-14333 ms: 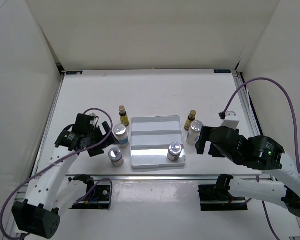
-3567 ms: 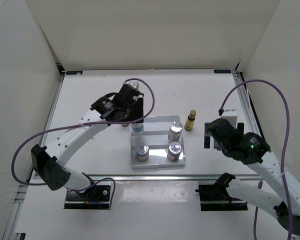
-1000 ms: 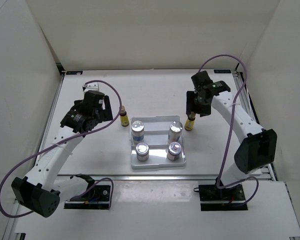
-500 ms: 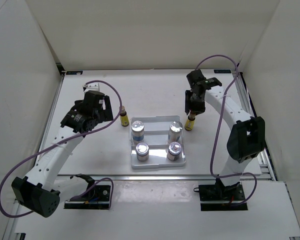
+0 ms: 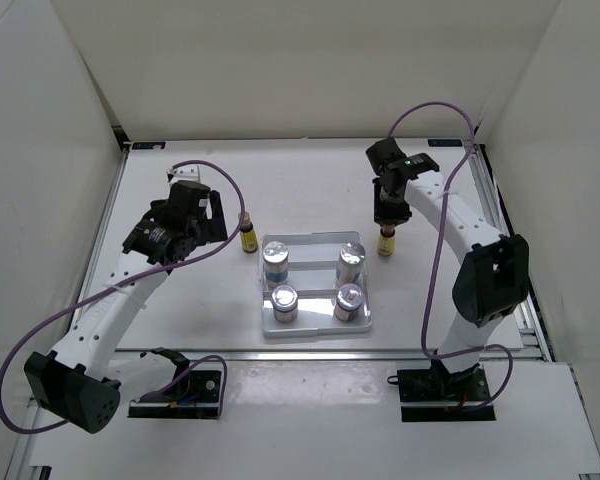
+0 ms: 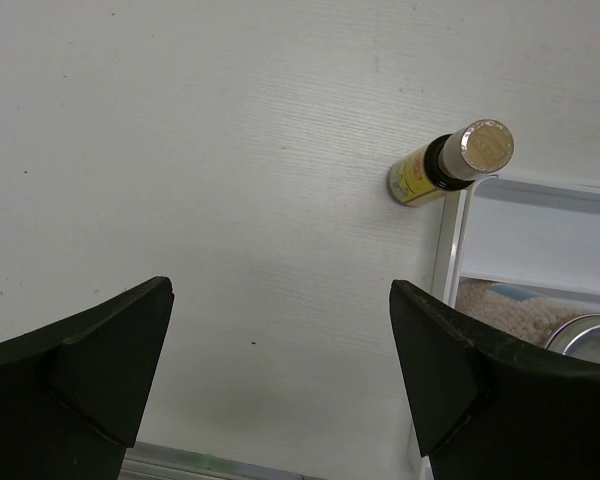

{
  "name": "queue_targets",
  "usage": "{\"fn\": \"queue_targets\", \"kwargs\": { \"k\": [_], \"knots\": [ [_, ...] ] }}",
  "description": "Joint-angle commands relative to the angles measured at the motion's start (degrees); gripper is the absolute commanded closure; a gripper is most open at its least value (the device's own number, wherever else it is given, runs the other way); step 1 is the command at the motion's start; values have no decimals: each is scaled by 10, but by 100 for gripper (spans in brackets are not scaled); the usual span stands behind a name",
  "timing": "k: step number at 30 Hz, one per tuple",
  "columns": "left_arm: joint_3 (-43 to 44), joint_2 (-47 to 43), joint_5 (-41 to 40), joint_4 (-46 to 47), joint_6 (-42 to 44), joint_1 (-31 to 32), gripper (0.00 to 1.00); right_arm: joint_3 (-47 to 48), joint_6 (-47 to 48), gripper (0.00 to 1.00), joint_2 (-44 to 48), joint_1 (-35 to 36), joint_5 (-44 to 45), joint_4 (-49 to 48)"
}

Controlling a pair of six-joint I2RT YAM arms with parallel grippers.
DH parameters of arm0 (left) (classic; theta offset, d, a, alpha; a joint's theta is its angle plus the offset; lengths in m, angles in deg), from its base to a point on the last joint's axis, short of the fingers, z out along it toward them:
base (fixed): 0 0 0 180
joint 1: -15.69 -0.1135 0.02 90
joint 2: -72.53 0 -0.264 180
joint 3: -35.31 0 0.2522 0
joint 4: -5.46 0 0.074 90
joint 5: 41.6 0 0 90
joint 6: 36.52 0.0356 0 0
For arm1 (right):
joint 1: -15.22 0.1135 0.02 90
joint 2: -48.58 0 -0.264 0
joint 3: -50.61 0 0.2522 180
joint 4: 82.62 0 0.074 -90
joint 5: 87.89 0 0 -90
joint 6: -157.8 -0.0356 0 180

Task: Organize the condiment bottles

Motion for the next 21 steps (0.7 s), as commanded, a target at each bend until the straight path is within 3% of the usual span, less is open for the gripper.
{"fn": "queue_targets", "kwargs": {
  "k": [1,10,21],
  "knots": [
    [-1,-3,8,5,2,-3,0,54,-5,90,46,50,41,3],
    [-1,-3,8,5,2,-3,0,106,2,94,25,129,49,3],
    [-1,-8,8,5,8,-3,0,82,2,93,-17,134,-16,-63]
  ]
}}
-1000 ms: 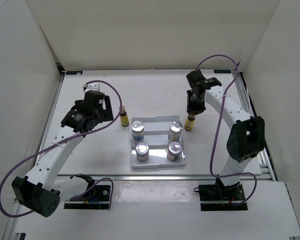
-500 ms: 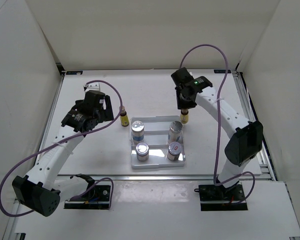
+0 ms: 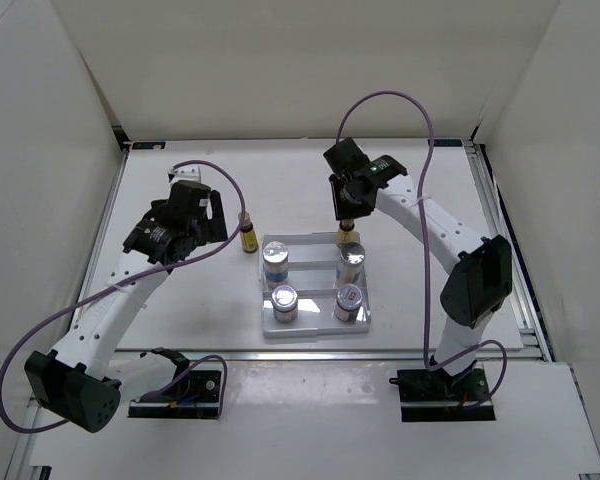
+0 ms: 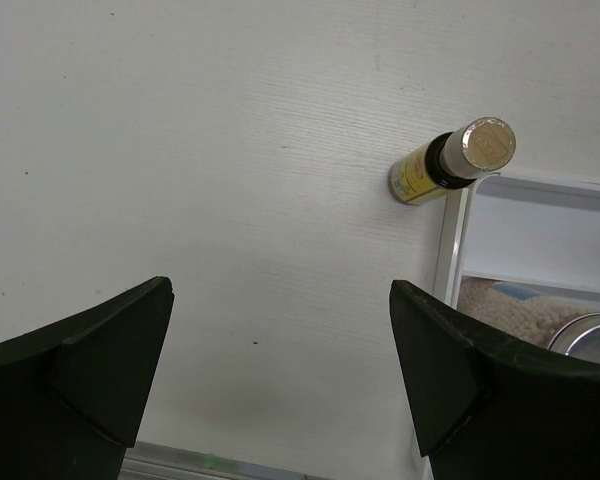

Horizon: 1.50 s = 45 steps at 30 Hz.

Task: Organize the condiment bottles

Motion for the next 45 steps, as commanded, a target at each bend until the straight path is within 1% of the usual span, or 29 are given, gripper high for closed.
{"fn": "queue_targets", "kwargs": {
  "k": [1,7,10,11,13,14,16,19,20,21,22,23,24,25,26,27,29,30,32,33,34,37,38,41,45],
  "knots": [
    [-1,-10,6,5,5,-3,0,-4,-1,93,-9,1,-12,-46],
    [-1,-10,6,5,5,-3,0,-28,-6,93,-30,1,-17,-67],
    [-1,-10,6,5,5,-3,0,-34,-6,86,-30,1,-28,-67],
    [-1,-5,6,5,10,-3,0,-34,-6,78,-30,1,-33,-67],
    [-1,-5,12,5,10,-3,0,-34,-6,68,-24,1,-33,-62],
    [-1,0,12,5,10,-3,0,-34,-6,58,-24,1,-38,-62],
    [-1,0,12,5,10,-3,0,-23,-6,51,-18,1,-38,-39],
    [-1,6,12,5,10,-3,0,11,-6,42,-1,1,-31,6],
    [-1,12,12,5,10,-3,0,17,-6,38,8,6,-11,13],
    [-1,12,18,12,10,-3,0,17,0,23,21,6,3,13],
    [-1,12,32,17,17,-3,0,23,0,16,51,14,15,24],
    [-1,12,40,24,17,-3,0,23,0,11,67,14,24,24],
    [-1,18,54,24,17,-3,0,23,0,7,102,19,30,31],
    [-1,18,63,30,24,-3,0,23,0,0,120,19,38,38],
    [-7,24,73,30,33,-3,0,7,0,0,138,19,44,38],
    [-7,24,97,40,33,-3,0,-5,0,0,176,19,49,43],
    [-12,30,121,49,47,-3,0,-38,0,0,213,19,56,51],
    [-12,45,133,57,47,-3,0,-72,0,0,248,19,56,51],
    [4,63,143,57,47,-3,0,-108,-14,0,284,19,46,58],
    [16,82,159,57,39,-3,0,-127,-14,0,318,19,38,58],
    [28,90,170,49,32,-3,0,-160,-19,0,334,19,32,64],
    [58,112,192,55,6,-3,0,-209,-36,0,396,19,44,71],
    [74,121,192,55,6,-3,0,-242,-36,0,422,19,44,76],
    [96,165,198,55,6,-3,0,-295,-50,2,457,19,55,76],
    [118,206,182,55,6,-3,0,-326,-56,2,480,19,64,93]
  ]
}}
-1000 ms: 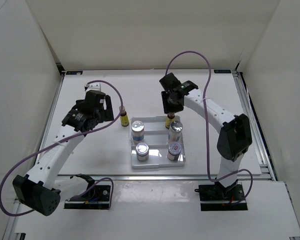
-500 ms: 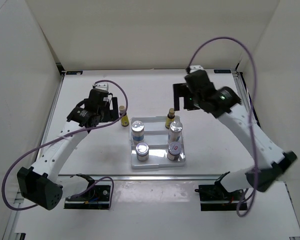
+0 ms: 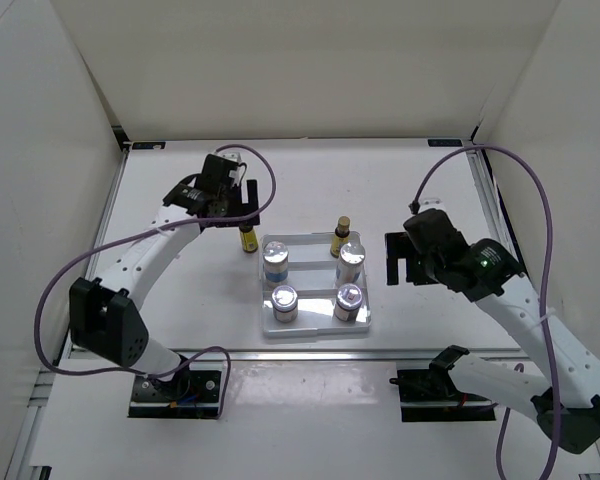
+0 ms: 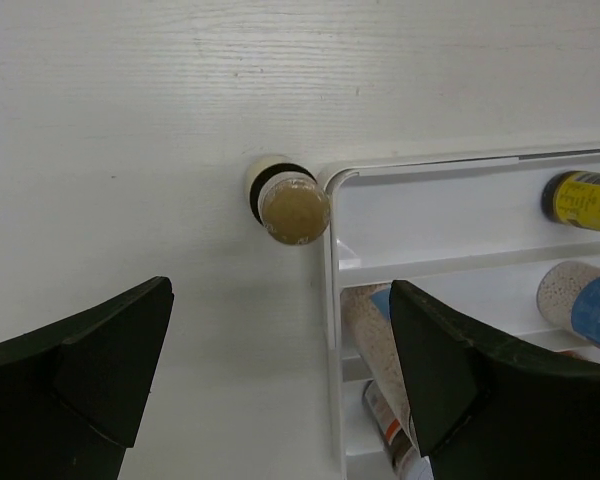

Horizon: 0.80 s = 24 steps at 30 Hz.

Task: Organize the condiment bottles

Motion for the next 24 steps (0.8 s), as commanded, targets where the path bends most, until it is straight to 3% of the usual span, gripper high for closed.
{"fn": "queue_targets", "kwargs": {
  "k": [1,14,17,24],
  "knots": [
    [32,28,5,5,-6,-2,0,-15,-13,2,26,1,33,6],
    [69,102,-41,5,-6,-2,8,-50,-19,2,54,1,56,-10],
    [69,107,-46,5,-6,3,23,-56,-24,2,60,1,56,-16],
    [74,118,-52,5,-1,3,45,-66,-30,2,71,1,56,-16]
  ]
}}
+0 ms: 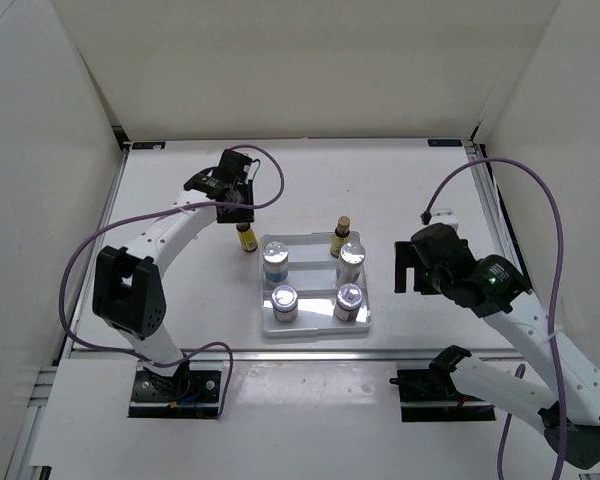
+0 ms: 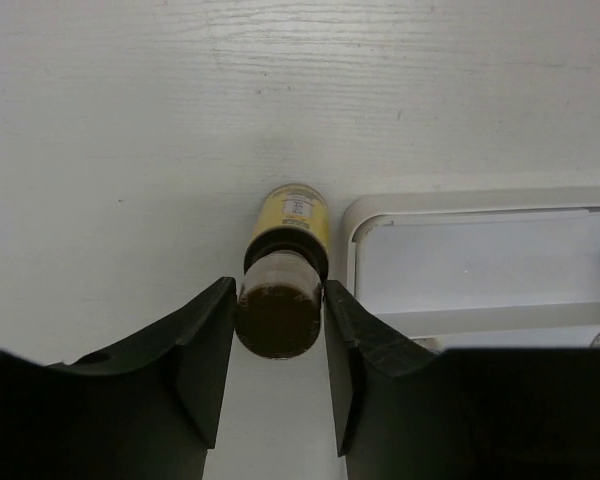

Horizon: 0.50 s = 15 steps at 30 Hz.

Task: Organize the condiment bottles

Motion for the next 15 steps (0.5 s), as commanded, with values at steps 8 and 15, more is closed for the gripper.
{"fn": "queue_targets", "kwargs": {
  "k": [8,15],
  "knots": [
    [33,-16,-15,6,3,2,89,-4,-11,2,11,0,16,-13],
    [68,-79,-20,6,-2,21,89,-9,-17,2,11,0,16,-13]
  ]
}}
